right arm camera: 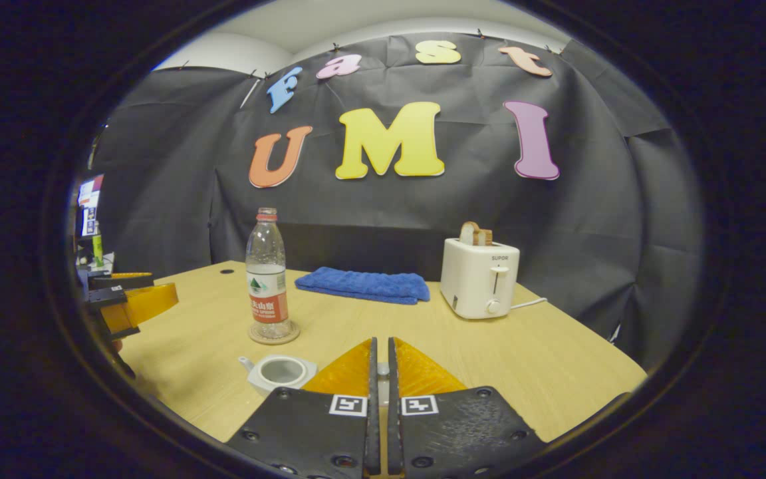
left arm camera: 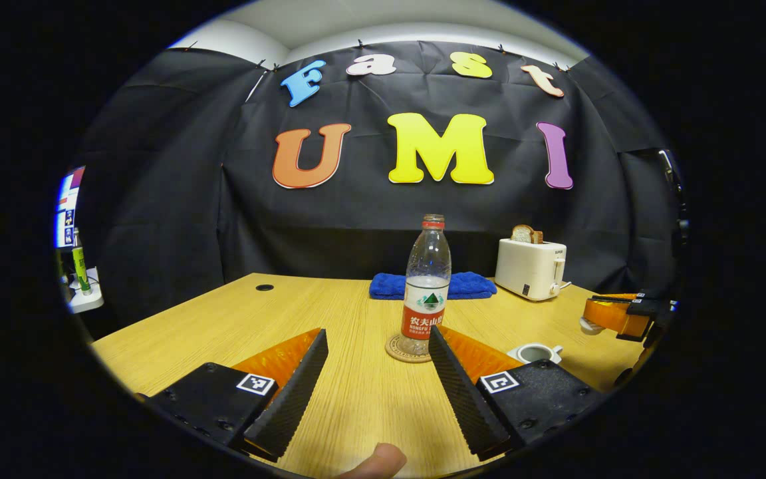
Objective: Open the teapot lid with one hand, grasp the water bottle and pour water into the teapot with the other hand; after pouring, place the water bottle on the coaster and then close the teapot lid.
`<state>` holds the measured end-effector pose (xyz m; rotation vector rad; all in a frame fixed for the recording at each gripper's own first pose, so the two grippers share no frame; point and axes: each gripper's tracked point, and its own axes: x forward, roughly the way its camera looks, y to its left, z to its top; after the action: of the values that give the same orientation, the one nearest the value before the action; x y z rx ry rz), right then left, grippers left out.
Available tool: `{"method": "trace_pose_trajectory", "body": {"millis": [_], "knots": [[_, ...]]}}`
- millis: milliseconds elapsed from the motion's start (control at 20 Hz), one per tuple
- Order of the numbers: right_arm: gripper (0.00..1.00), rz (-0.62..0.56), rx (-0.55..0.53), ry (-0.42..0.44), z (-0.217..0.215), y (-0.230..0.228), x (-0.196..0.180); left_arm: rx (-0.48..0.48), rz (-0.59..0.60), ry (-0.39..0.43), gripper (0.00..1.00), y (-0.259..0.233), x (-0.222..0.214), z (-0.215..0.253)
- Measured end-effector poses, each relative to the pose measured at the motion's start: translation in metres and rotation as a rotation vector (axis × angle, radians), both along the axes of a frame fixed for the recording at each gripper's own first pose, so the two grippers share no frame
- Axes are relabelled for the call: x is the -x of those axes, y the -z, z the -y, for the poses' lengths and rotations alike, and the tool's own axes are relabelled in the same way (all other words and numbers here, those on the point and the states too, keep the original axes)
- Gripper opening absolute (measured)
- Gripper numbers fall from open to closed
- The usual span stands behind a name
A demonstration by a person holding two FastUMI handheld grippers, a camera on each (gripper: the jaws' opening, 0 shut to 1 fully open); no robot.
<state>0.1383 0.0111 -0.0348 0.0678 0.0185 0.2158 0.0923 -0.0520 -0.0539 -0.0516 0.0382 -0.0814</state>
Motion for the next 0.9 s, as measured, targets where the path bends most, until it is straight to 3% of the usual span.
{"method": "trace_pose_trajectory", "body": {"millis": [450, 900], "knots": [[0.04, -0.014, -0.085, -0.132, -0.067, -0.001, -0.002, 0.047, 0.033, -0.003, 0.96, -0.03, 0.03, -0.038], [0.05, 0.016, -0.026, -0.183, -0.096, -0.002, 0.0, 0.006, 0.033, -0.016, 0.96, -0.027, 0.028, -0.04]]}}
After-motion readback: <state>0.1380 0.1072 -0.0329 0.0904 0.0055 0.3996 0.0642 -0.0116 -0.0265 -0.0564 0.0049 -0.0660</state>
